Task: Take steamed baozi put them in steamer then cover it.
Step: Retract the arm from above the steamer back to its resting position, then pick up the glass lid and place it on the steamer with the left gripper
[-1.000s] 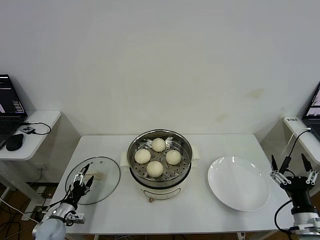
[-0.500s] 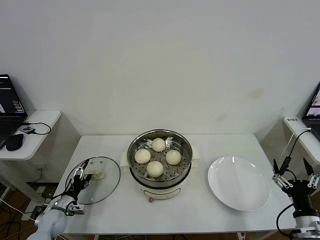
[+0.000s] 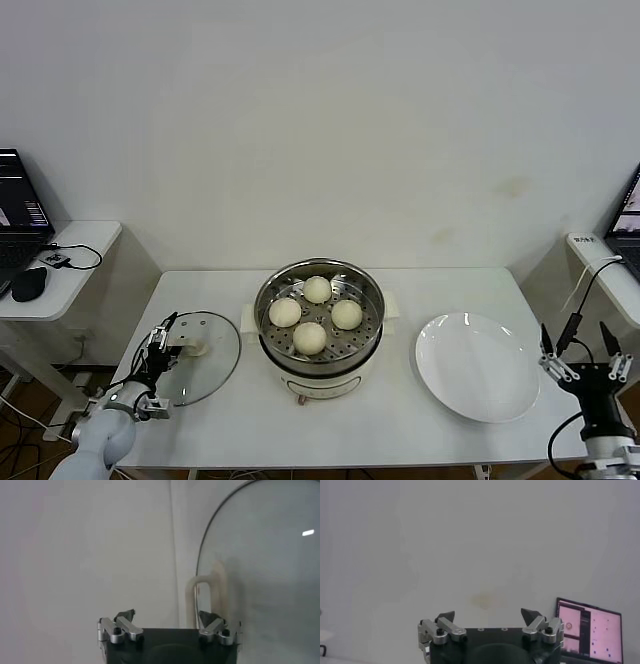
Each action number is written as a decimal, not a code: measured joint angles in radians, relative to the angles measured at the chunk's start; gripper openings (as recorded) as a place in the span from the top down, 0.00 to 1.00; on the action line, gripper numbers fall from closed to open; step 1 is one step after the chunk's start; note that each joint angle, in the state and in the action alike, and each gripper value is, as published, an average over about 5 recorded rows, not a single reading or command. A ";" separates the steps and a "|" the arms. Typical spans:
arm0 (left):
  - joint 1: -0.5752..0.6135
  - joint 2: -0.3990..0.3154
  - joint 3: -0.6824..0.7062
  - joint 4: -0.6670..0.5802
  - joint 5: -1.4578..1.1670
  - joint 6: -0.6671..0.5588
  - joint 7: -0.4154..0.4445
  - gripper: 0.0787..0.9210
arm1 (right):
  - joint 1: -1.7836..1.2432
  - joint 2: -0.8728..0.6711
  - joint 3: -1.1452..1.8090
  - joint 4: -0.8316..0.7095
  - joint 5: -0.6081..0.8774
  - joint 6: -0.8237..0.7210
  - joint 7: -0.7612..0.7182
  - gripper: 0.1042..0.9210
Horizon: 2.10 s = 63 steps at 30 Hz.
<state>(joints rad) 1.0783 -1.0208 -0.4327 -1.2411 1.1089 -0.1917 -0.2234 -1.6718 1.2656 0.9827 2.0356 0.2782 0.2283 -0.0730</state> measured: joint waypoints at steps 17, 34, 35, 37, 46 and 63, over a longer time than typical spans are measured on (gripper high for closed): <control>-0.024 -0.010 0.004 0.024 -0.011 0.003 0.006 0.31 | -0.005 0.010 -0.016 -0.005 -0.010 0.006 -0.004 0.12; 0.009 -0.008 -0.014 0.002 -0.016 0.002 -0.025 0.89 | 0.005 0.001 -0.029 -0.015 -0.014 0.004 -0.011 0.12; 0.015 -0.005 -0.019 -0.007 -0.015 0.004 -0.027 0.90 | 0.006 0.000 -0.030 -0.016 -0.014 0.004 -0.012 0.12; 0.029 0.001 -0.031 -0.031 -0.016 0.009 -0.028 0.92 | 0.005 -0.001 -0.031 -0.019 -0.016 0.003 -0.016 0.12; 0.108 0.044 -0.122 -0.189 -0.049 0.059 0.025 0.92 | 0.007 -0.005 -0.047 -0.025 -0.031 -0.006 -0.029 0.12; 0.160 0.161 -0.179 -0.606 -0.215 0.263 0.251 0.92 | 0.026 0.008 -0.068 -0.056 -0.076 0.014 -0.039 0.12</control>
<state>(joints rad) 1.2381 -0.8601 -0.6114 -1.8470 0.8941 0.0709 0.0277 -1.6455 1.2732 0.9144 1.9795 0.2022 0.2423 -0.1124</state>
